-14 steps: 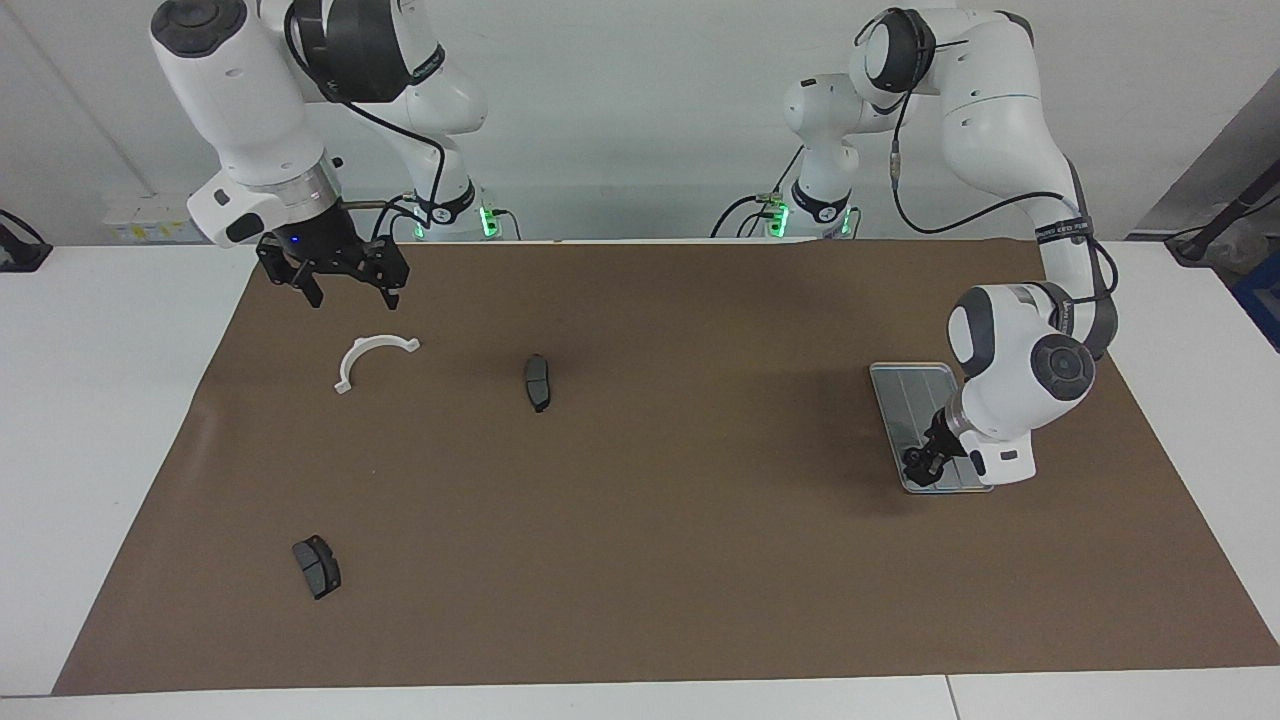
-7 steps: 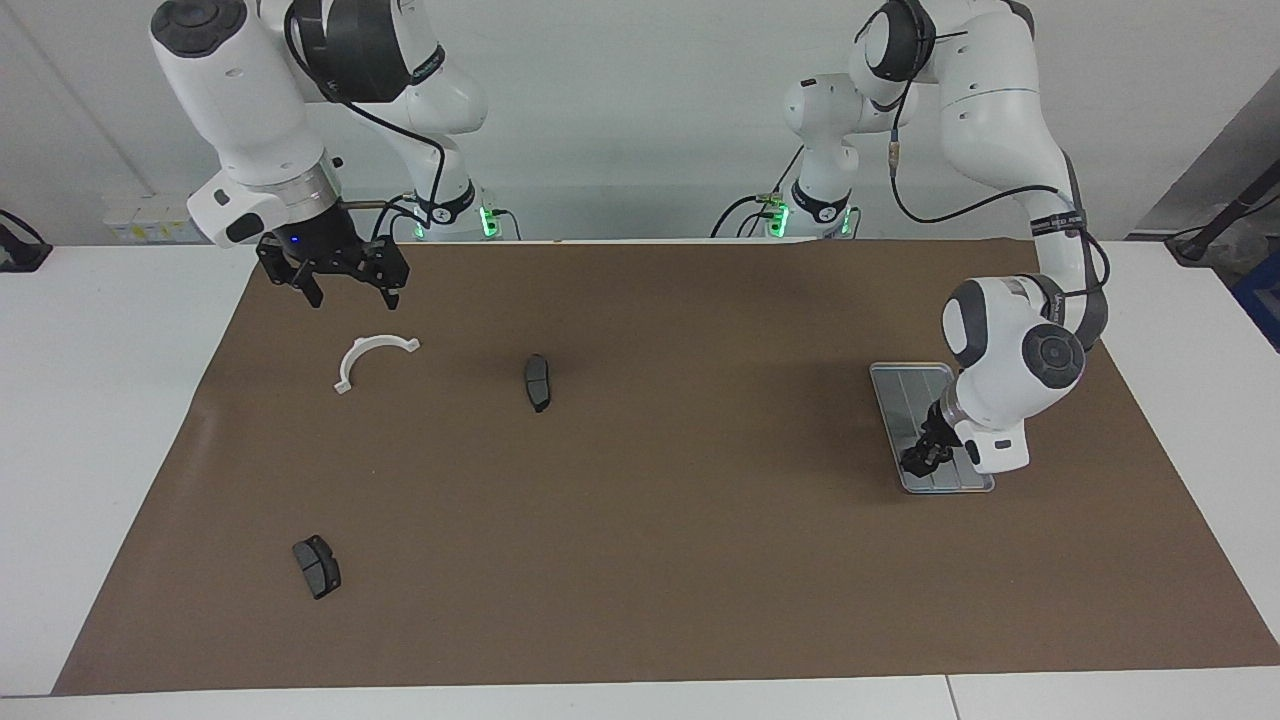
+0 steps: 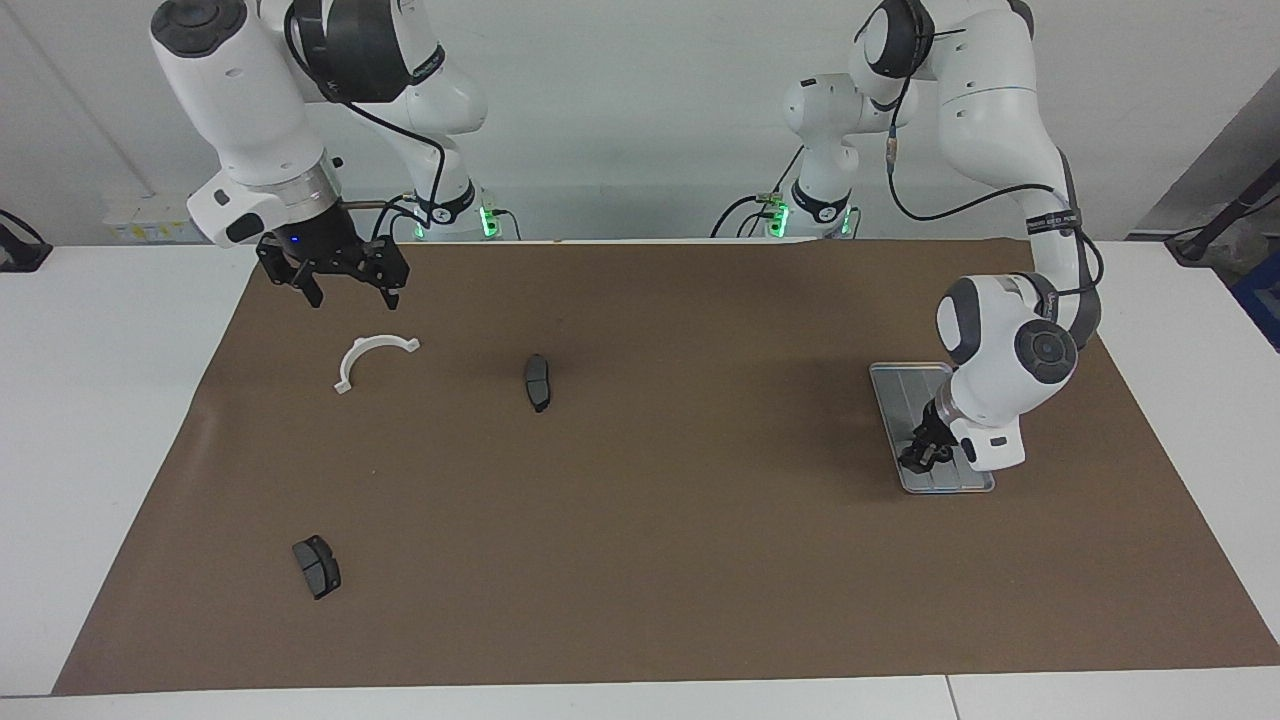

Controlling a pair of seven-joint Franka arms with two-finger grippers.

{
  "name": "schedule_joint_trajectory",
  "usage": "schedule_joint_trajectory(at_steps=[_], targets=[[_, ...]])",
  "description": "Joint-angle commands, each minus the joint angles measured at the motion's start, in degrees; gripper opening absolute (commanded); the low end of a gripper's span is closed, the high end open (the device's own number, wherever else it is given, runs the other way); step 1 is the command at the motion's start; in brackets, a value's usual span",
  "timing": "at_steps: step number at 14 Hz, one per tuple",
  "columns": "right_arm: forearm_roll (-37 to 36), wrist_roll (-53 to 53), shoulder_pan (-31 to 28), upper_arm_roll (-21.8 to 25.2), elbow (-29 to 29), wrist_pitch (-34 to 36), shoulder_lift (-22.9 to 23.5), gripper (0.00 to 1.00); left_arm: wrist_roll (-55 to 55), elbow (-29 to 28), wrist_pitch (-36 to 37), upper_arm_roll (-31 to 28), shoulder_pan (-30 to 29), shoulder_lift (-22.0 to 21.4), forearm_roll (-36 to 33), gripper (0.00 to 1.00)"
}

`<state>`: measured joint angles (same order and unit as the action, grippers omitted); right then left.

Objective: Place bearing gear from tray to pile
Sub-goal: 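Lift the gear with the left gripper and carry it toward mid-table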

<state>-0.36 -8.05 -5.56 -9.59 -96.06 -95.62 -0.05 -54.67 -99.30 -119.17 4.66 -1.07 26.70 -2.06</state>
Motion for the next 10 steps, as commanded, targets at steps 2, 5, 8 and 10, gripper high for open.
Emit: schedule_joint_trajectory(at_steps=[2,5,8,10], targets=[[1.06,-0.30,-0.42,-0.25,-1.32,-0.27,-1.18,1.00,-0.53,-1.61,-1.42,-0.44,0.28,-1.04,-0.05,0.14],[1.06,-0.30,-0.42,-0.25,-1.32,-0.27,-1.18,1.00,0.17,2.08,-0.80,-0.35,0.28,-0.86,-0.05,0.12],[1.06,-0.30,-0.42,-0.25,-1.32,-0.27,-1.18,1.00,-0.18,5.77,-0.80,0.00,1.94,-0.86,-0.05,0.12],[1.06,-0.30,-0.42,-0.25,-1.32,-0.27,-1.18,1.00,-0.88,7.09,-0.80,-0.09,5.97,-0.86,0.13,0.12]])
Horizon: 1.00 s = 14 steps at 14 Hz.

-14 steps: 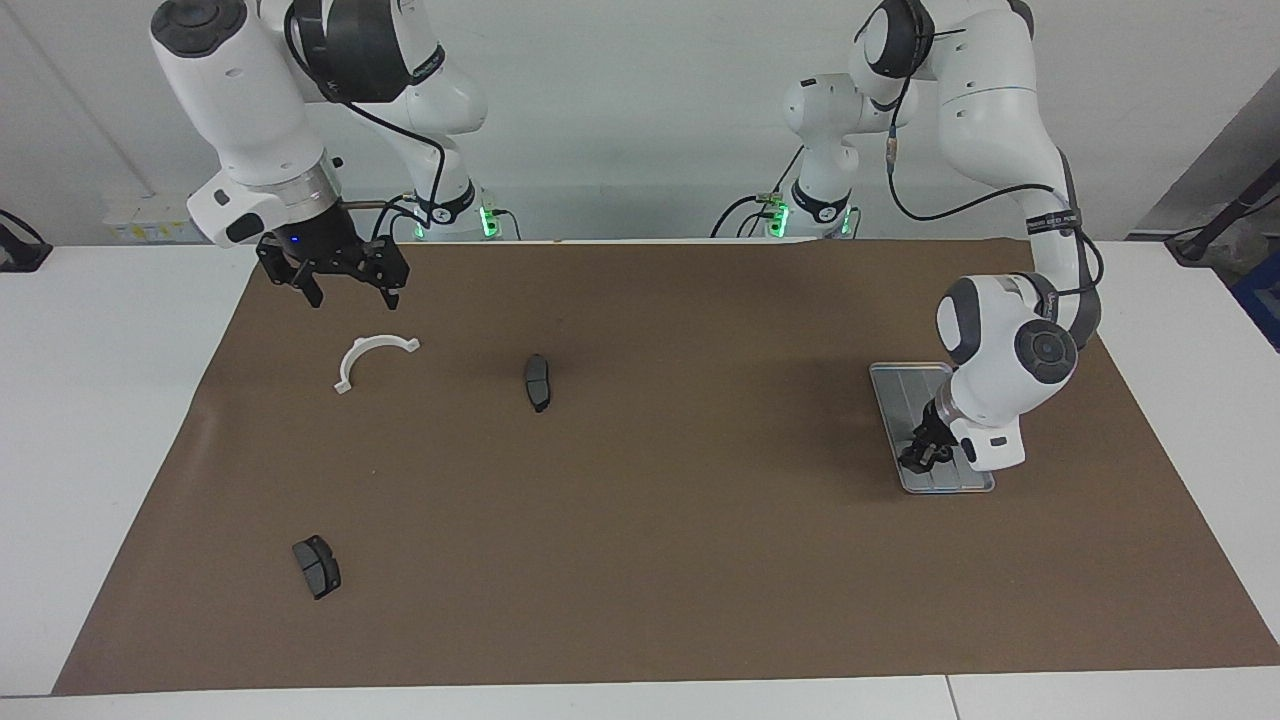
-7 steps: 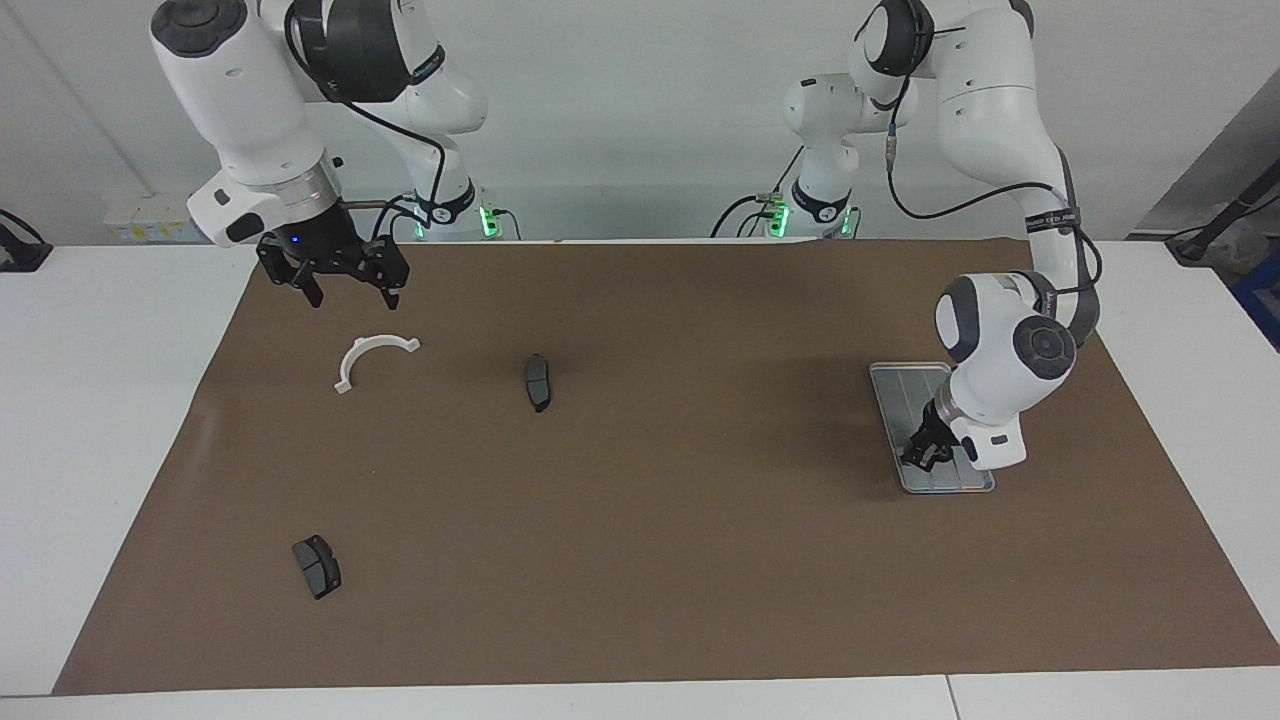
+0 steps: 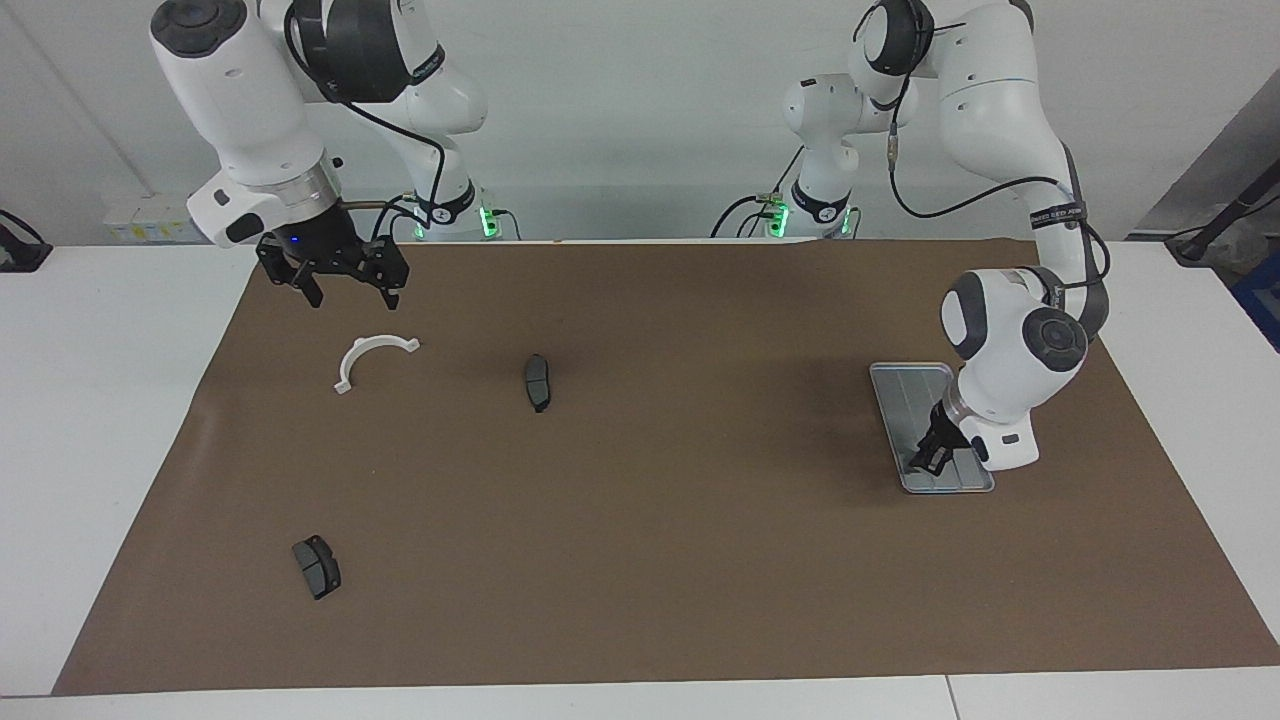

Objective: Place bearing gear from tray to pile
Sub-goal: 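Lift the gear with the left gripper and carry it toward mid-table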

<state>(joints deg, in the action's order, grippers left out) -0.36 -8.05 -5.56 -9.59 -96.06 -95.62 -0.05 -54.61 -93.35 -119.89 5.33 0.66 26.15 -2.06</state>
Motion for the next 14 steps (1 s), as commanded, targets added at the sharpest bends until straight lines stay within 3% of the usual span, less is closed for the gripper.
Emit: schedule_joint_trajectory(at_steps=[1,6,9,14], targets=[[1.06,-0.30,-0.42,-0.25,-1.32,-0.27,-1.18,1.00,-2.33,1.58,0.18,-0.76,7.39,-0.39,0.39,0.12],[1.06,-0.30,-0.42,-0.25,-1.32,-0.27,-1.18,1.00,-16.30,1.77,-0.08,-0.76,19.97,0.22,-0.22,0.15],[1.06,-0.30,-0.42,-0.25,-1.32,-0.27,-1.18,1.00,-21.84,1.85,-1.05,-0.76,26.30,2.76,-0.22,0.15],[1.06,-0.30,-0.42,-0.25,-1.32,-0.27,-1.18,1.00,-26.94,1.85,-3.33,-0.76,31.85,5.40,-0.14,0.18]])
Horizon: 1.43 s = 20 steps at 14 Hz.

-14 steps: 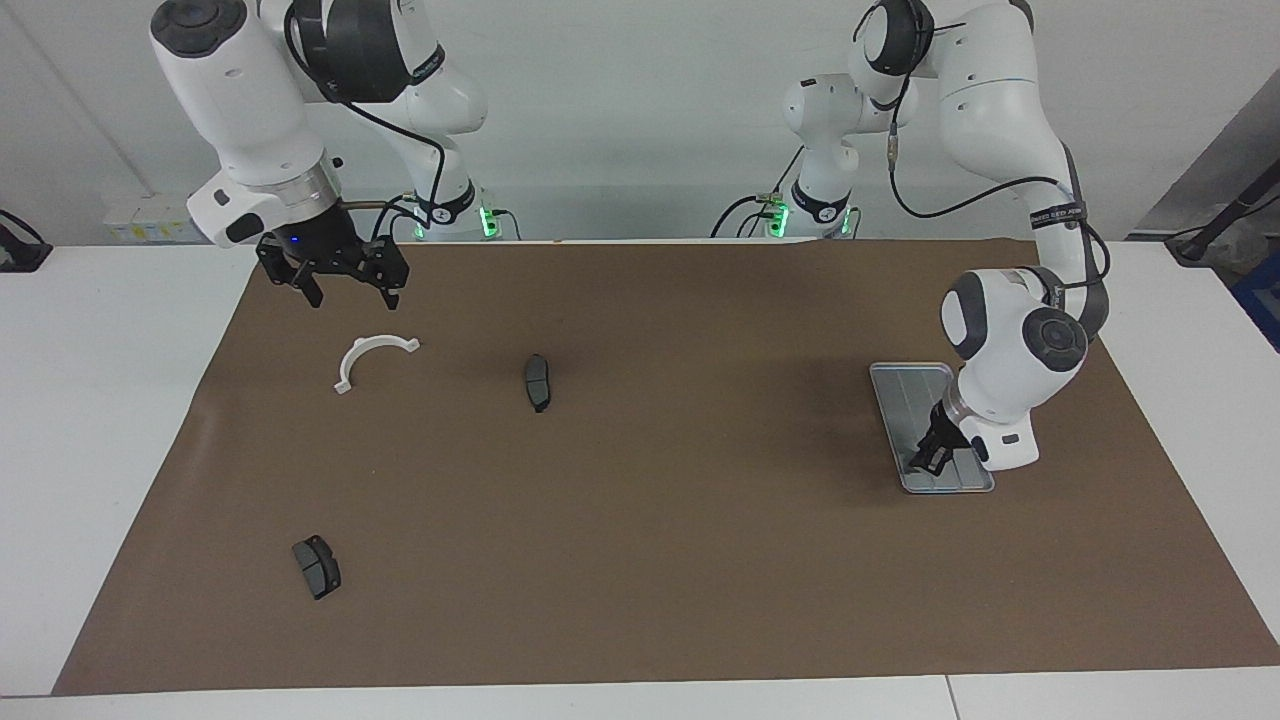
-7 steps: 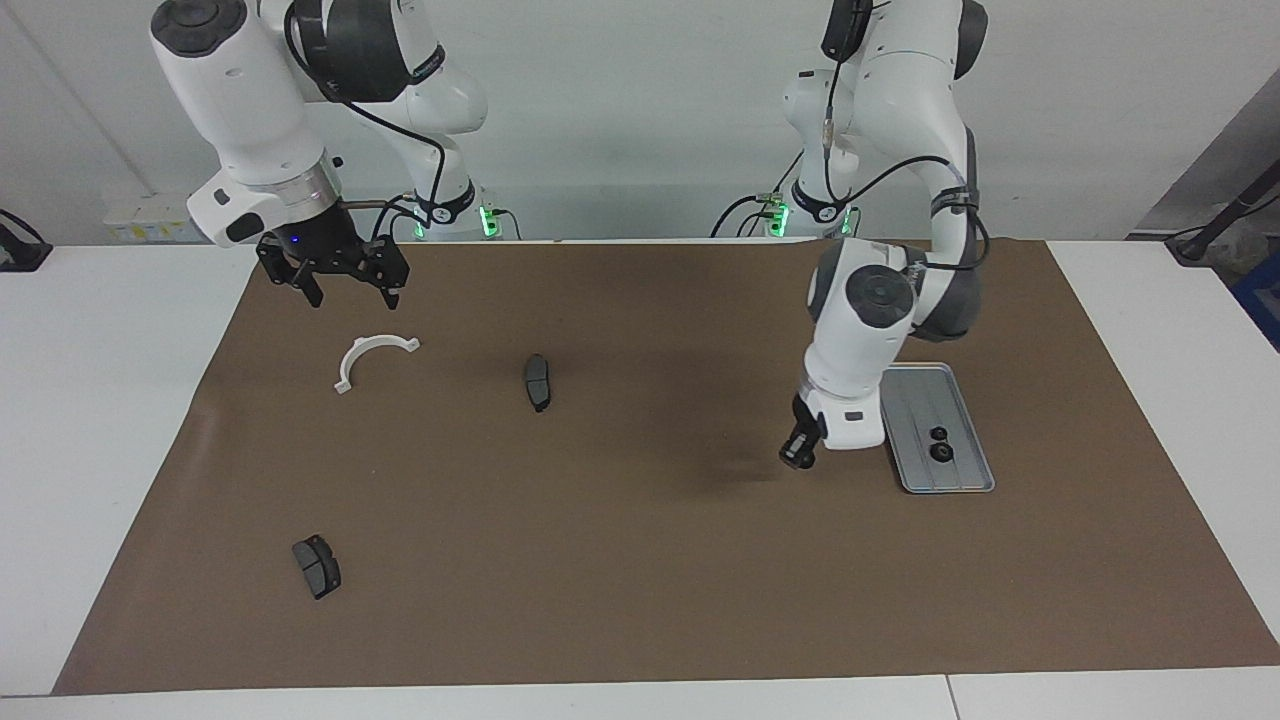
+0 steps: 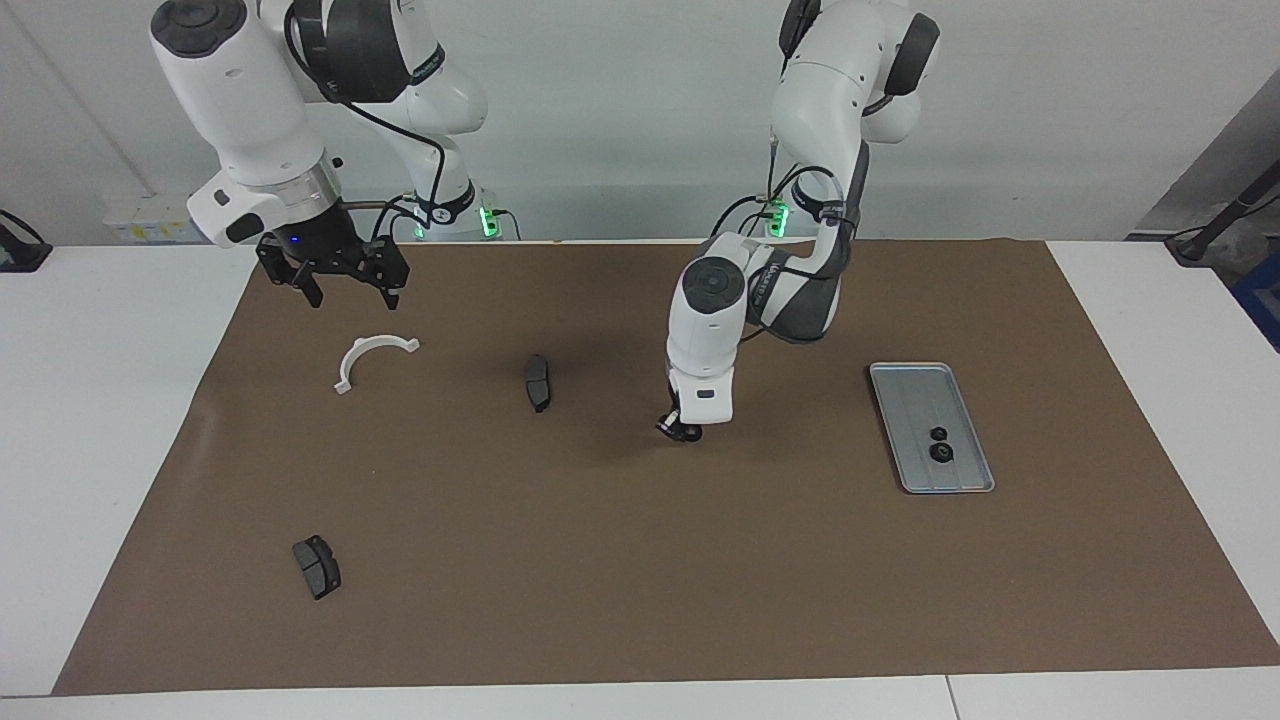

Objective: Place bearing gear from tray to pile
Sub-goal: 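Set the gear down mid-table with the left gripper while the right gripper approaches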

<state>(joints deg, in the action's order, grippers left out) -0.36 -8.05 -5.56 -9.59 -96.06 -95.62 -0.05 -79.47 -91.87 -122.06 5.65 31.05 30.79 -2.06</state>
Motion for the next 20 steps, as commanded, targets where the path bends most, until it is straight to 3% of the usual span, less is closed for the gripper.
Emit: schedule_joint_trajectory(at_steps=[1,5,7,9,12,16,20], targets=[[1.06,-0.30,-0.42,-0.25,-1.32,-0.27,-1.27,1.00,-2.96,0.37,-2.55,-1.08,2.51,1.02,-0.13,0.24],[1.06,-0.30,-0.42,-0.25,-1.32,-0.27,-1.18,1.00,-3.85,0.72,-3.27,-1.16,3.57,0.94,-0.22,0.52],[1.06,-0.21,-0.07,-0.34,-1.41,1.21,-1.36,1.00,-3.67,2.13,-2.31,-1.34,3.40,0.59,-0.31,0.82],[1.06,-0.12,-0.06,-0.51,-1.23,2.54,-1.45,1.00,-3.24,2.57,-2.22,-1.51,2.79,0.06,-0.40,0.83],[1.24,-1.08,2.55,-0.60,-1.94,-1.22,-1.36,1.00,0.34,5.02,1.45,-2.57,-1.59,-0.99,-0.49,0.82],[1.24,-8.99,8.27,-0.60,-5.36,-9.13,-0.05,1.00,15.28,5.38,4.90,-2.48,-12.13,-3.28,0.22,0.82],[0.19,-17.41,15.03,-0.60,-5.63,-16.25,6.00,1.00,32.05,5.12,5.08,-2.48,-20.40,-2.49,0.48,0.82]])
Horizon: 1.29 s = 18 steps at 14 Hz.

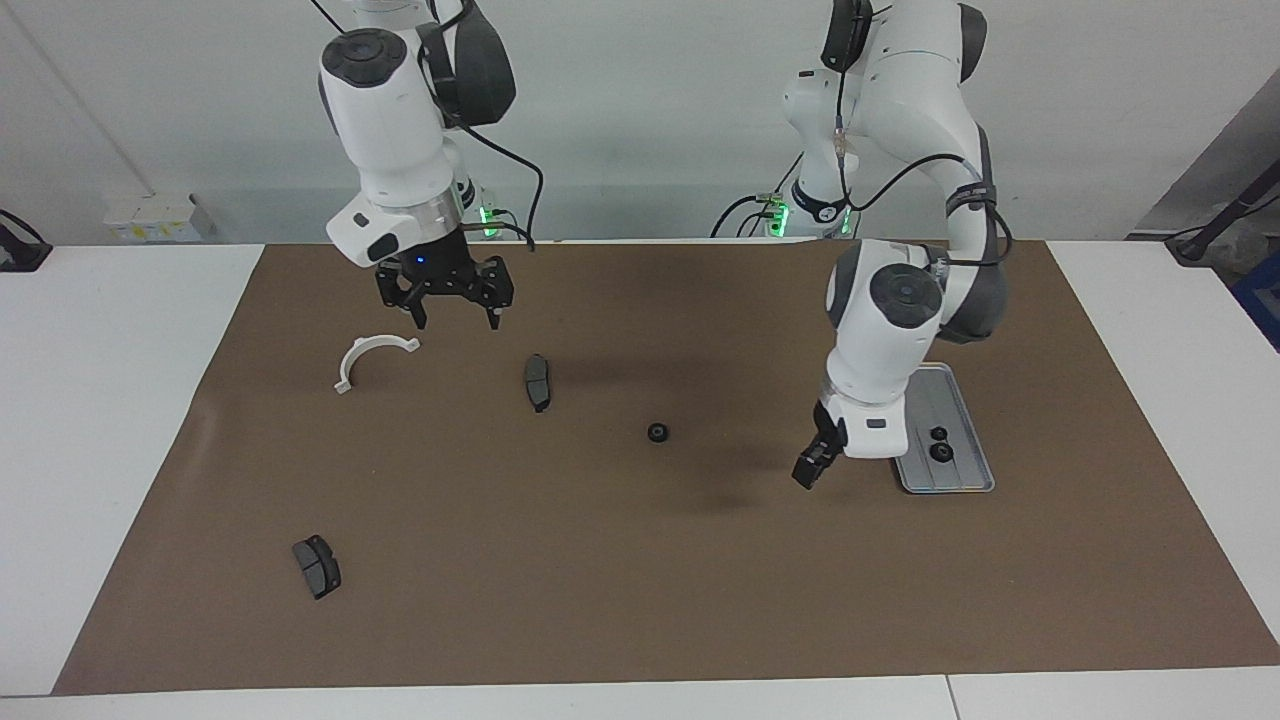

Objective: Place bearing gear from tray to pile
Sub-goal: 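Grasp the gear with the right gripper while the left gripper returns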

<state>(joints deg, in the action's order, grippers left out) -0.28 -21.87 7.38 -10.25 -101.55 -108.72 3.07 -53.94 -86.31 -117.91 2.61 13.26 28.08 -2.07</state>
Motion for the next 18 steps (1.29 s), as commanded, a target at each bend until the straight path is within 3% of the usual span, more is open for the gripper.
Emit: schedule_joint_trajectory(at_steps=[1,5,9,12,15,18], targets=[[-0.07,-5.53,3.77,0.06,-0.14,-5.43,4.82,1.00,12.75,-0.79,0.92,0.64,-4.81,0.48,0.57,0.82],[-0.51,-11.07,7.99,0.14,0.21,-12.91,10.97,1.00,36.40,-1.32,1.10,0.47,-11.93,1.53,2.24,0.80],[-4.02,-16.97,11.51,0.14,0.91,-18.80,16.08,1.00,53.12,-1.41,1.10,0.47,-15.72,3.12,2.16,0.75],[-4.37,-20.47,15.90,0.32,6.52,-18.64,22.65,1.00,60.08,-1.58,1.27,0.38,-16.08,4.08,1.89,0.73],[-10.61,-26.27,17.41,0.14,10.21,-18.38,27.85,1.00,61.76,-3.33,1.28,0.38,-15.99,4.17,1.72,0.68],[-11.06,-27.61,20.39,0.14,14.62,-19.07,32.43,0.84,63.43,-4.83,2.41,0.38,-16.43,3.91,1.63,0.66]])
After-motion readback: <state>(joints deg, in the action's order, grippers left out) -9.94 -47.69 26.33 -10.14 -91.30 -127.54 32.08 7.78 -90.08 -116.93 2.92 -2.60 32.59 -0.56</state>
